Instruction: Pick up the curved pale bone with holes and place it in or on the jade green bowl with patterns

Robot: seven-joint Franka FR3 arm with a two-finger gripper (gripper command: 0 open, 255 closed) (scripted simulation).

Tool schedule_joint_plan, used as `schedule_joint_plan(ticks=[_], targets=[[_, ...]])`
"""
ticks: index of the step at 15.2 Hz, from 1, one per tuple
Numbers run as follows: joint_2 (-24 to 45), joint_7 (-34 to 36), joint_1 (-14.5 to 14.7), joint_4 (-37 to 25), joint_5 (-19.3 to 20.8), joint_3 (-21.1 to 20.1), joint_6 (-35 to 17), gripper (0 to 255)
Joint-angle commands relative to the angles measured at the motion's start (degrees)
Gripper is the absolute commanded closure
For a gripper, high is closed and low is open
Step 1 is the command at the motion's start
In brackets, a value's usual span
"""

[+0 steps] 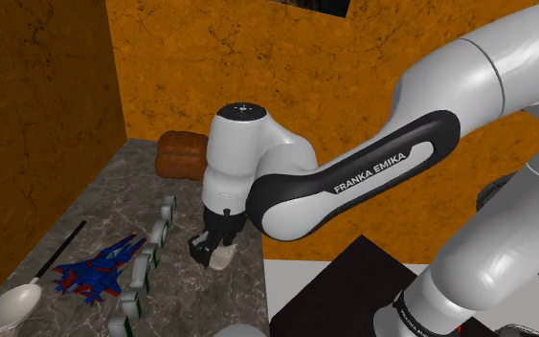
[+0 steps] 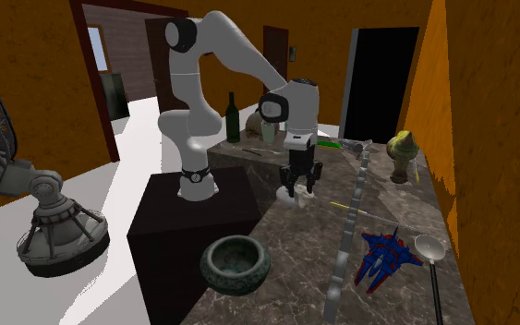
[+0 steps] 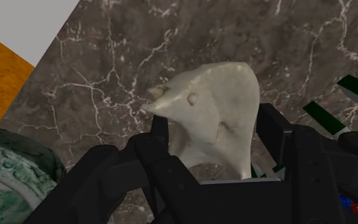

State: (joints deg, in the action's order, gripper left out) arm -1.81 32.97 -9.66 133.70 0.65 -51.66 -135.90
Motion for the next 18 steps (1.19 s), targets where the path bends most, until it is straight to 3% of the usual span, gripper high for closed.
schedule_joint_plan(ticks=[1,6,18], targets=[[-1.7,-1.4,0.1,-0.6,-1.9,0.2,1.7,255],[-4.6,-3.7,0.5,-2.2,-4.8,1.0,5.2,255],[-3.5,-21.1,-7.0,-2.5,-4.3,11.3,5.1,255]])
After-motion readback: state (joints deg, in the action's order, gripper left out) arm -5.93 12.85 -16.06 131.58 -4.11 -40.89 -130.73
